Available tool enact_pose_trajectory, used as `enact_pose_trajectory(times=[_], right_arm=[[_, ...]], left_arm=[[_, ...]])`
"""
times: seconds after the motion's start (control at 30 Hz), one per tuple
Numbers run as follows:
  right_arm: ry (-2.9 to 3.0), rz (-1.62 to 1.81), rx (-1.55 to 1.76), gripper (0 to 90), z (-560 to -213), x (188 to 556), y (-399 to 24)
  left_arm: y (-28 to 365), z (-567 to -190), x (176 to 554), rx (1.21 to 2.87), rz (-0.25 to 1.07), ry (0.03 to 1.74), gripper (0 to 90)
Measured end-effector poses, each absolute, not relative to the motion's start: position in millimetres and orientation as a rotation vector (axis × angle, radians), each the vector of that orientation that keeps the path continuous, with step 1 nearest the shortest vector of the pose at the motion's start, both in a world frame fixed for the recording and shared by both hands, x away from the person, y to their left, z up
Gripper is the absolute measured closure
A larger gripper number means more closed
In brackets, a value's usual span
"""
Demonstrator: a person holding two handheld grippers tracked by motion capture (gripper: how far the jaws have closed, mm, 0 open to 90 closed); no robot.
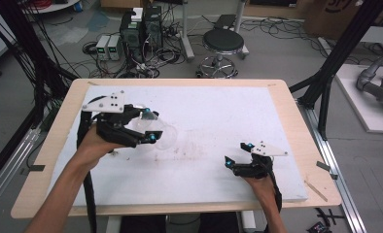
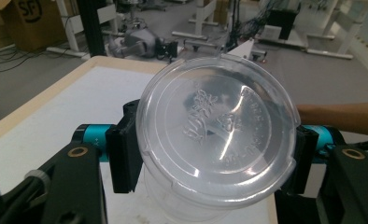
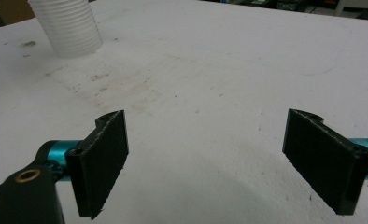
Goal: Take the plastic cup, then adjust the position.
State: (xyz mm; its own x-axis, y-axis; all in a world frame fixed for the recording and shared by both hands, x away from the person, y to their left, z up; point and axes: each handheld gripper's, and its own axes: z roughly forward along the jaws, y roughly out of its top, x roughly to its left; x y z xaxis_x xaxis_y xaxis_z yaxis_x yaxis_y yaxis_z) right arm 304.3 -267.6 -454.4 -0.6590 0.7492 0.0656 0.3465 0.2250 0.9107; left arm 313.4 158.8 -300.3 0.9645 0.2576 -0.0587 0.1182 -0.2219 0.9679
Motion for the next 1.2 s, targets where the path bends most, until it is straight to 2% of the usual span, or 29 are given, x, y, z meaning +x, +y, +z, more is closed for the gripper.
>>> enact_pose_trajectory(times=[0.47,0.7,1.2], right_arm=[[2.107,1.4,1.011,14.4,-454.4,303.8,-266.6],[2.113,1.384,1.016,14.3,-454.5,304.7,-266.2],[2.145,1.407,1.014,14.4,-453.5,307.7,-267.0]], left_arm=[[157.9,-375.5,300.1,1.704,0.065,0.262,36.5],[161.7,-386.8,299.8,1.706,0.061,0.247,36.6],[164.9,-384.4,299.3,1.702,0.06,0.237,36.7]])
